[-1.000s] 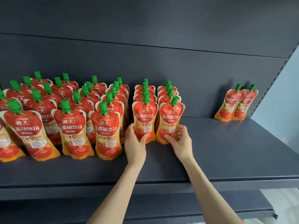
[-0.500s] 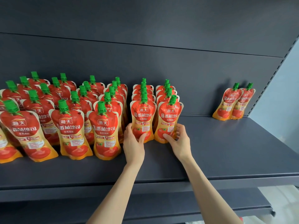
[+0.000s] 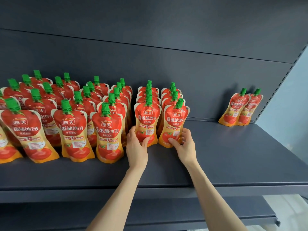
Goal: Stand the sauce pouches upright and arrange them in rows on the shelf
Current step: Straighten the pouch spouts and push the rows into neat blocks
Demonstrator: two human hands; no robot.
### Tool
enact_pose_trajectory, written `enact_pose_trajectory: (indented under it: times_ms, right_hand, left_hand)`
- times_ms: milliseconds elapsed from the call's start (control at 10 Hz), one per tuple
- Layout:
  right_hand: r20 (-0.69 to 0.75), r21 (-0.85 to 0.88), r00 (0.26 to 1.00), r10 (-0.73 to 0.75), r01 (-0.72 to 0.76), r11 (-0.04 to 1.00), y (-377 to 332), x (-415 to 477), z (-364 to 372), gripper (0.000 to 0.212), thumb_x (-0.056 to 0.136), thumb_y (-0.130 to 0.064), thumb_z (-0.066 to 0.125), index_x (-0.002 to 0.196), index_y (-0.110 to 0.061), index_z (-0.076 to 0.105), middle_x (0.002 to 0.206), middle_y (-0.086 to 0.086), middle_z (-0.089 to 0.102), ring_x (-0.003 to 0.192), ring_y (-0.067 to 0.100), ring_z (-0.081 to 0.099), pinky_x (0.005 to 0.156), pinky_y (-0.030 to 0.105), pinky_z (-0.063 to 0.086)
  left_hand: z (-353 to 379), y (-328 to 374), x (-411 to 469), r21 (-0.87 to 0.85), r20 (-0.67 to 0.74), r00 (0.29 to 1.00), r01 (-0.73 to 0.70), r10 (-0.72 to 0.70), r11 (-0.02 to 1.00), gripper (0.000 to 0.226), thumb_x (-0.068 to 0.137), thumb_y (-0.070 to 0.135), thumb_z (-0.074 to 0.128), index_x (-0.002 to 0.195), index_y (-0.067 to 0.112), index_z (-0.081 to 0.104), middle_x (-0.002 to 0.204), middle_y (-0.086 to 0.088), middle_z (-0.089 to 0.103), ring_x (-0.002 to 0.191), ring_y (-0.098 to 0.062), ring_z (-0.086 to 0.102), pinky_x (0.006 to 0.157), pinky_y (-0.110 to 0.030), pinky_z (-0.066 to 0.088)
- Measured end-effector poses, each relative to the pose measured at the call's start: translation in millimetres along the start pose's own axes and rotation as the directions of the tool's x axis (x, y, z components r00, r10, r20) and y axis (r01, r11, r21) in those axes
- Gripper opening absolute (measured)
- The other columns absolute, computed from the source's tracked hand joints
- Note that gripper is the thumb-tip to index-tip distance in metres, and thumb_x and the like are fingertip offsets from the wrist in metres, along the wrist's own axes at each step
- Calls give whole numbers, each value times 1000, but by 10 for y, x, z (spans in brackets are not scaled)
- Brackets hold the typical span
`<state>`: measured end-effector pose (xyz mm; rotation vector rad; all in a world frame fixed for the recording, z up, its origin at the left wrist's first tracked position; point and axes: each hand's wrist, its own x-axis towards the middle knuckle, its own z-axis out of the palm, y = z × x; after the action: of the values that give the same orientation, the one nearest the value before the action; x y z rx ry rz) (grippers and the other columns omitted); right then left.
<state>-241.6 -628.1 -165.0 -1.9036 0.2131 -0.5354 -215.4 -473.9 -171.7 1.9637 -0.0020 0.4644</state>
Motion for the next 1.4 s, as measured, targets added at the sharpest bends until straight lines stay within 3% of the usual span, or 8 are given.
enact_pose_trajectory:
  times_ms: [300, 500, 1000, 1300, 1400]
  right_hand:
    - [20, 16, 1000, 5, -5, 1000, 9, 7, -3, 45, 83, -17, 69, 121, -11, 44, 110, -5, 57, 88, -5, 54, 66, -2, 43]
    - [22, 24, 1000, 5, -5, 1000, 5, 4, -4, 46, 84, -18, 68, 122, -12, 43, 112, -6, 56, 97, 6, 54, 66, 2, 44]
    - [16, 26, 1000, 3, -3, 1000, -19, -21, -8, 47, 83, -19, 69, 122, -11, 44, 112, -5, 57, 96, 7, 55, 68, 1, 45]
    - [19, 9, 1000, 20, -21, 1000, -76, -62, -22, 50, 81, -21, 71, 123, -12, 44, 112, -5, 57, 88, -3, 55, 66, 0, 45]
    - [4, -55, 1000, -10, 10, 998, -72, -98, -93, 47, 84, -23, 68, 125, -14, 46, 118, -4, 57, 98, 1, 53, 72, 2, 42]
  left_hand:
    - [-4, 16, -7, 15, 2, 1000, -1, 0, 1000, 58, 85, 23, 65, 135, 11, 38, 134, -10, 49, 125, -25, 47, 98, -36, 42]
    - [-4, 13, -9, 15, -1, 1000, -2, 2, 1000, 58, 85, 22, 65, 135, 11, 38, 134, -10, 49, 125, -25, 46, 98, -36, 41]
    - [13, -1, -7, 13, -6, 1000, -12, 12, 1000, 57, 85, 23, 66, 134, 10, 39, 133, -10, 51, 123, -26, 49, 96, -35, 43]
    - [-36, 41, -66, 50, 20, 1000, -1, 0, 999, 63, 87, 25, 63, 140, 9, 32, 140, -11, 45, 129, -26, 44, 101, -36, 41]
    - [-87, 67, -183, 36, 2, 999, -33, 33, 999, 62, 87, 24, 62, 140, 8, 33, 140, -12, 44, 130, -27, 43, 101, -38, 41]
